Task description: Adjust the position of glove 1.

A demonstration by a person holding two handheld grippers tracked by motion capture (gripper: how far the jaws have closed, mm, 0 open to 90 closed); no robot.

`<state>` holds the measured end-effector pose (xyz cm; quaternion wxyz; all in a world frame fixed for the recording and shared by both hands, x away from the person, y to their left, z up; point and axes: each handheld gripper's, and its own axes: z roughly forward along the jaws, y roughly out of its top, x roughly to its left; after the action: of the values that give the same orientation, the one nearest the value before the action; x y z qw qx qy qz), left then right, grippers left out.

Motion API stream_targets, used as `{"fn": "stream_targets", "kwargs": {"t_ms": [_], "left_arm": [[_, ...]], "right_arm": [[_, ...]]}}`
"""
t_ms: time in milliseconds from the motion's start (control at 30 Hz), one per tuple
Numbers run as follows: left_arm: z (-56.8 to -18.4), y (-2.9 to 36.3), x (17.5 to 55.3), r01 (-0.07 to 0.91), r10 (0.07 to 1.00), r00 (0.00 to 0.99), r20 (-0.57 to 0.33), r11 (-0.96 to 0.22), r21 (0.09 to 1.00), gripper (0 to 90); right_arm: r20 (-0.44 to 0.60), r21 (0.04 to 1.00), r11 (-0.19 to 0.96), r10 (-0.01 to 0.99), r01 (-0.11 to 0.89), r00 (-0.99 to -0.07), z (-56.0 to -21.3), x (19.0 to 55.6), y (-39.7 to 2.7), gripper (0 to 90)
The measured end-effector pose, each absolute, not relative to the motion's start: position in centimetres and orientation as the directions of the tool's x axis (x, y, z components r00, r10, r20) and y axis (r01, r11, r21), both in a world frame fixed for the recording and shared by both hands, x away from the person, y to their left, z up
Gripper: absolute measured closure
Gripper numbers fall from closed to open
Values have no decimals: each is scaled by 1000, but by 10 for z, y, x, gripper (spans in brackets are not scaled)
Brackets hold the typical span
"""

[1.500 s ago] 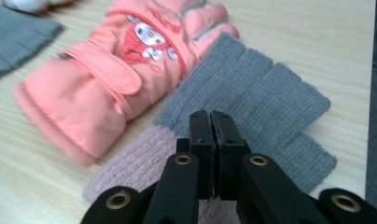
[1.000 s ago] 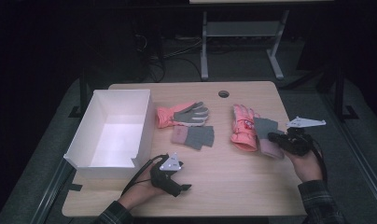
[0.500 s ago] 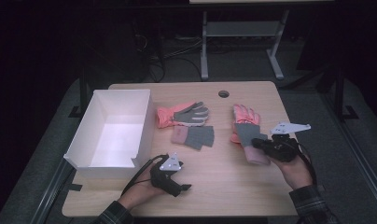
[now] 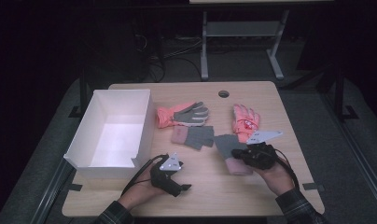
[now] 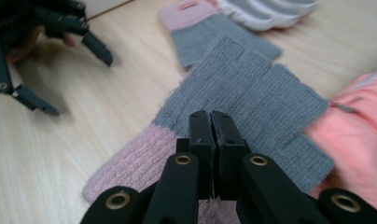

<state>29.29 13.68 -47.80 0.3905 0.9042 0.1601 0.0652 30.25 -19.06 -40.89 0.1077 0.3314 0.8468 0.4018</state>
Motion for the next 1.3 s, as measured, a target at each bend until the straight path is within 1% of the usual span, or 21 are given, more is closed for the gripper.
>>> {"fn": "stream_targets", "kwargs": {"t_ms": [200,300,500,567,600,633,667,700,733,867,1067,1167,1300], "left_arm": [[-478,137,293,241,340,940,-10,-645,725,124],[-478,137,293,241,340,940,-10,-644,726,124],[-478,137,293,244,342,939,-13,-642,727,124],[-478,137,293,243,341,940,-12,-642,727,124],[-478,137,292,244,342,939,-13,-641,728,124],[-478,137,292,244,342,939,-13,-641,728,124],[-478,137,292,244,343,939,-13,-641,728,124],[-478,137,292,244,342,939,-13,-642,727,124],[-478,137,293,243,342,940,-12,-642,727,124],[-478,137,292,244,342,940,-13,-642,727,124],[-478,137,293,238,338,941,-8,-645,726,124],[-478,137,293,238,338,941,-8,-645,726,124],[-478,137,293,238,338,941,-8,-645,726,124]], "right_arm": [[108,717,495,617,491,-780,-421,298,-174,879],[105,698,525,598,488,-794,-427,296,-166,879],[98,685,546,587,483,-803,-434,295,-158,868],[98,678,552,586,485,-804,-438,296,-156,841],[103,674,554,585,489,-804,-439,296,-156,771],[103,674,554,585,489,-804,-439,296,-156,771],[85,686,553,584,472,-807,-437,296,-157,712],[86,692,547,585,471,-807,-435,296,-158,712],[88,700,536,590,471,-802,-433,295,-161,738],[104,693,519,615,500,-782,-431,295,-180,894],[101,640,558,619,528,-778,-443,288,-203,899],[114,623,558,630,549,-769,-448,286,-209,899],[122,603,576,617,552,-778,-452,284,-211,899]]}}
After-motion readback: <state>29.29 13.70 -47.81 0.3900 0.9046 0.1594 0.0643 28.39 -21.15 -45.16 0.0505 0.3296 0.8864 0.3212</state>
